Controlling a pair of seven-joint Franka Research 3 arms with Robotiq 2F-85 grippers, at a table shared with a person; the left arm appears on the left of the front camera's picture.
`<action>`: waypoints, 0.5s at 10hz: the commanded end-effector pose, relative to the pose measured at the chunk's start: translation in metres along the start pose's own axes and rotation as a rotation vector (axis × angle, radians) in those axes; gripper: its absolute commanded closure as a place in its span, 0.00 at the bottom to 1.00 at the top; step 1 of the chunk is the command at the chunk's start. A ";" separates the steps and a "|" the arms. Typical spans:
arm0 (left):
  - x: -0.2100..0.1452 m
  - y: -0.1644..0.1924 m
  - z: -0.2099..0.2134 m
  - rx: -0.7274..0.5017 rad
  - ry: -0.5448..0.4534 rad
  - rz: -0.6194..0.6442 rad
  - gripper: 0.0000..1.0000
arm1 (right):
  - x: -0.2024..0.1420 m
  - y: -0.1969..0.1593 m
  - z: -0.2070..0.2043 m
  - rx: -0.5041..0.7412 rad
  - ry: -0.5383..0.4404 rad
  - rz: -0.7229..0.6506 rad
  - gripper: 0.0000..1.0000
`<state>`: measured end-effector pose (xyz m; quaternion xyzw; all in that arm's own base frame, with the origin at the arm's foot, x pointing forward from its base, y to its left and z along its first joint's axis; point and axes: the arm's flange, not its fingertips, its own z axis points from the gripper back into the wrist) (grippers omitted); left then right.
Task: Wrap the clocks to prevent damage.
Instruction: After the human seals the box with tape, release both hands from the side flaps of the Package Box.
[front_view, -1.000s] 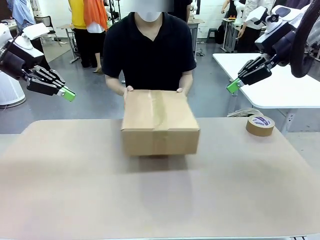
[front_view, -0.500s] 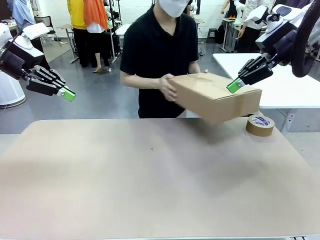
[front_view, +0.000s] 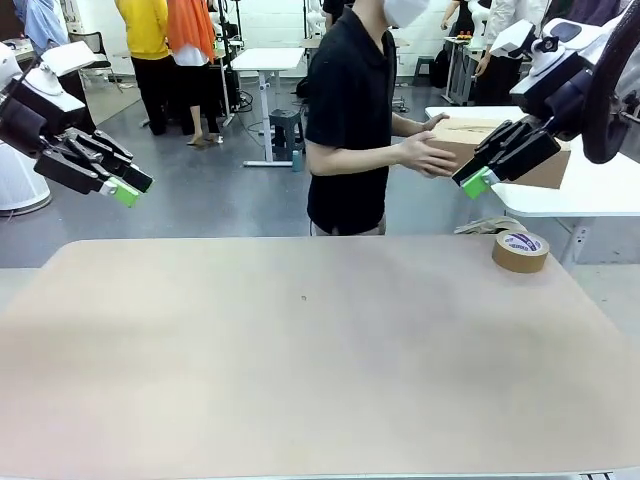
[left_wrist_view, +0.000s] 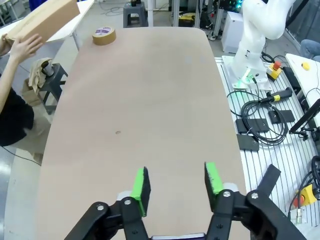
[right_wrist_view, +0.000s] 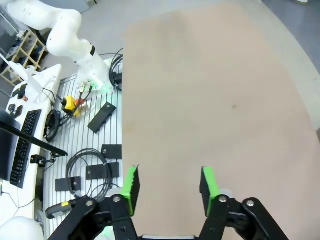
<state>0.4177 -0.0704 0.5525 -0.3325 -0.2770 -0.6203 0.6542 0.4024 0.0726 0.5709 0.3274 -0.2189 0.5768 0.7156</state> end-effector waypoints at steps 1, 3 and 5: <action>0.000 -0.005 0.004 -0.009 0.024 0.021 0.00 | -0.002 -0.004 -0.006 0.021 0.008 -0.014 0.00; 0.000 -0.006 0.005 -0.015 0.021 0.021 0.00 | -0.004 -0.004 -0.007 0.024 0.009 -0.023 0.00; -0.002 -0.007 0.005 -0.023 0.020 0.023 0.00 | -0.005 -0.003 -0.007 0.031 0.012 -0.030 0.00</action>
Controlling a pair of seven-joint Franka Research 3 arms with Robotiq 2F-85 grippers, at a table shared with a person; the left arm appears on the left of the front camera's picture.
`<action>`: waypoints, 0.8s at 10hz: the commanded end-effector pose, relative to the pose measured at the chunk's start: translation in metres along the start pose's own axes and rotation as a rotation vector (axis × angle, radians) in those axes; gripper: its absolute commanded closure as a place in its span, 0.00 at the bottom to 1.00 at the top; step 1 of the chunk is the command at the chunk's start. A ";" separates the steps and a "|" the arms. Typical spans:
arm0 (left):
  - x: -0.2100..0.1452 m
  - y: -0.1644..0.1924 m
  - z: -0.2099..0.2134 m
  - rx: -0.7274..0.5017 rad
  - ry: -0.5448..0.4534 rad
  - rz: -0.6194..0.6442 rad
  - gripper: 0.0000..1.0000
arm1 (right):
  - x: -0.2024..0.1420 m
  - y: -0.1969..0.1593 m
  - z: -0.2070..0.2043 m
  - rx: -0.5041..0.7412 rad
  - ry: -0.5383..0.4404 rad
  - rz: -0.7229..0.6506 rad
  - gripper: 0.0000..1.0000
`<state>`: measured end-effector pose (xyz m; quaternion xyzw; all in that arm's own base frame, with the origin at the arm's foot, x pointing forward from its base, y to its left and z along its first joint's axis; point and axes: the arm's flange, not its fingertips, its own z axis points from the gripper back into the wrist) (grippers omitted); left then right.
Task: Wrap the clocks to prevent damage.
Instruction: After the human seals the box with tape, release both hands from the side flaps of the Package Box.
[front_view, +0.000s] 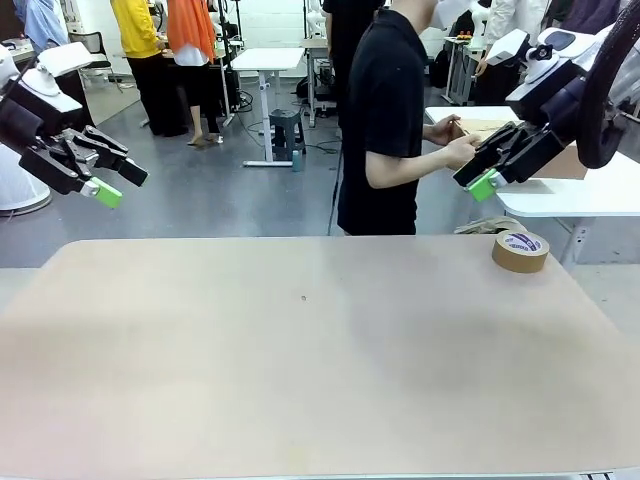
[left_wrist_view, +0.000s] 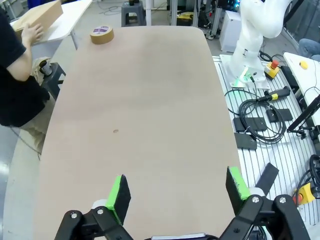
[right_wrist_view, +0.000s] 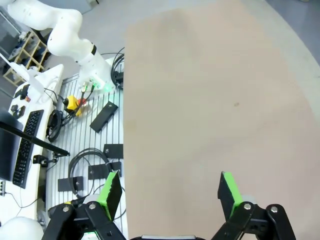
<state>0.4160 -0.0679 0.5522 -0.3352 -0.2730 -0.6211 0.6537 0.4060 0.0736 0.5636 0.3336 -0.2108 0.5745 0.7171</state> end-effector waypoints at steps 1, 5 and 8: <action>0.000 -0.005 0.004 -0.011 0.020 0.026 0.00 | -0.001 0.002 -0.002 0.016 0.013 -0.021 0.00; 0.000 0.000 0.000 -0.002 -0.001 0.001 0.00 | 0.000 0.000 0.000 0.002 0.000 -0.001 0.00; -0.035 0.005 0.021 0.081 -0.157 0.016 0.00 | -0.031 -0.004 0.007 -0.122 -0.175 0.098 0.00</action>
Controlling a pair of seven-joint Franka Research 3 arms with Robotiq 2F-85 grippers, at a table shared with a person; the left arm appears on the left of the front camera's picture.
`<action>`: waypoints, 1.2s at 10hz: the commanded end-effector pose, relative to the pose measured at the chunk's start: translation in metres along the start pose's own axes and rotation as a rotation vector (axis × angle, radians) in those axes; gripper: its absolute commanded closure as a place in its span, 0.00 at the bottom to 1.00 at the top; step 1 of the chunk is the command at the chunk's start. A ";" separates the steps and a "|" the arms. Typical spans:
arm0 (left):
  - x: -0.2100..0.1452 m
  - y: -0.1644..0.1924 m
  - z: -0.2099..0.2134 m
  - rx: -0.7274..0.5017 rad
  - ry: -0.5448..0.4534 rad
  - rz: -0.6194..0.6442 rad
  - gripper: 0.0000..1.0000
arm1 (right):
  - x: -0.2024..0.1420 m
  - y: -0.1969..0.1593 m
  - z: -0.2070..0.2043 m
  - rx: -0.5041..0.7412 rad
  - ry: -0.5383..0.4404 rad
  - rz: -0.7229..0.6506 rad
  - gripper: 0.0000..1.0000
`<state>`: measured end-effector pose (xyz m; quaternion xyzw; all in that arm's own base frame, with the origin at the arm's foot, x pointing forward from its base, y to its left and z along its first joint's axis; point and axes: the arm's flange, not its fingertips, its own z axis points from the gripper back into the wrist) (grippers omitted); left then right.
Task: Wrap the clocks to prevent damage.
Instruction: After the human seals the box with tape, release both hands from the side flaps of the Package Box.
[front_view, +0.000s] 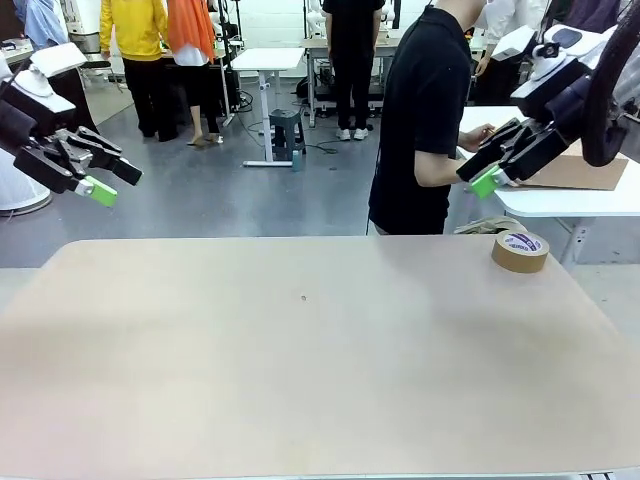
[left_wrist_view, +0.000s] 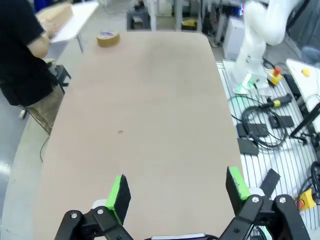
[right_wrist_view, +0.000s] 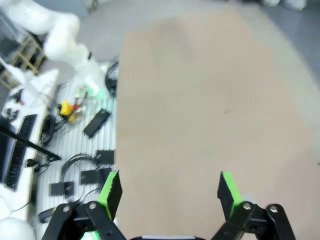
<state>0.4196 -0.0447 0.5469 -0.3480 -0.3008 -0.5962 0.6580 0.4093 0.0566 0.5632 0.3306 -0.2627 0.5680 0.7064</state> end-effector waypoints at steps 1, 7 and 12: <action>-0.031 -0.002 0.018 0.084 -0.154 -0.032 0.00 | -0.034 0.004 -0.002 -0.103 -0.146 0.087 0.00; -0.118 -0.017 0.053 0.083 -0.352 -0.069 0.00 | -0.106 -0.006 -0.010 -0.188 -0.388 0.146 0.00; -0.139 -0.004 0.047 0.105 -0.383 -0.062 0.00 | -0.103 -0.004 -0.011 -0.091 -0.413 0.102 0.00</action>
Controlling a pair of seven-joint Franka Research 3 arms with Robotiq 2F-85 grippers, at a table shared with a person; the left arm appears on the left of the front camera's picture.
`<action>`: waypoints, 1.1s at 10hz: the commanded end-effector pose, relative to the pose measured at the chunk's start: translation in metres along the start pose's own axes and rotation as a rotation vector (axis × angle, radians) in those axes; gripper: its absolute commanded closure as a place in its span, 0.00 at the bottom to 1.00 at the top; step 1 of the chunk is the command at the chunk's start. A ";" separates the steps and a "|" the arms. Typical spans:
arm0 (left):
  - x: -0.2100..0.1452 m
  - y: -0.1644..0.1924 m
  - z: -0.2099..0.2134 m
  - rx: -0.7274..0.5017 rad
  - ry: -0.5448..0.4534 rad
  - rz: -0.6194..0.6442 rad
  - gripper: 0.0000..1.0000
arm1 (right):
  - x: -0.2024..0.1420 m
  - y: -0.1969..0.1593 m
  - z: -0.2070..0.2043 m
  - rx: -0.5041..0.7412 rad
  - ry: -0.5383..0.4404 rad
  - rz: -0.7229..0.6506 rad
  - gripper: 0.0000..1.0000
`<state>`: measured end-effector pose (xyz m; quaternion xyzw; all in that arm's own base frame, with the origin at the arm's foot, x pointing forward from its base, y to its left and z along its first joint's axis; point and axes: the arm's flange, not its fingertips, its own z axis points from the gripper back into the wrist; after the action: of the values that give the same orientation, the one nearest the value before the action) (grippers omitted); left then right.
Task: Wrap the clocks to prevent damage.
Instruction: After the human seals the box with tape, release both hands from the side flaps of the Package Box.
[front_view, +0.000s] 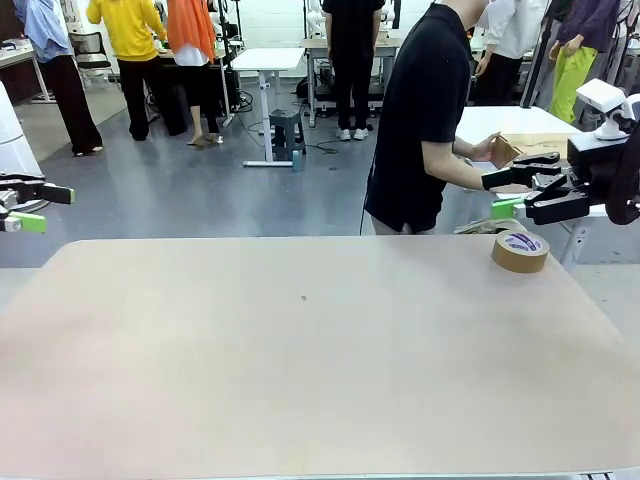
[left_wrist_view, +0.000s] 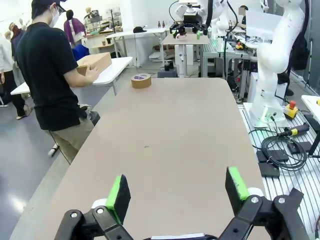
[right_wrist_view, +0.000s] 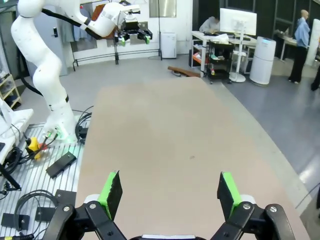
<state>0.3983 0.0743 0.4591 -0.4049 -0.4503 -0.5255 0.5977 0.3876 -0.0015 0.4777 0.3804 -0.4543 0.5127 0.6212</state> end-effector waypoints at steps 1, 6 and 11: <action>0.004 -0.003 0.002 0.000 0.009 -0.010 0.00 | 0.000 -0.001 0.002 -0.018 0.004 0.005 0.00; 0.004 -0.003 0.002 0.000 0.009 -0.010 0.00 | 0.000 -0.001 0.002 -0.018 0.004 0.005 0.00; 0.004 -0.003 0.002 0.000 0.009 -0.010 0.00 | 0.000 -0.001 0.002 -0.018 0.004 0.005 0.00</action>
<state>0.3980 0.0737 0.4606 -0.4025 -0.4493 -0.5275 0.5982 0.3877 -0.0035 0.4779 0.3734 -0.4526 0.5133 0.6263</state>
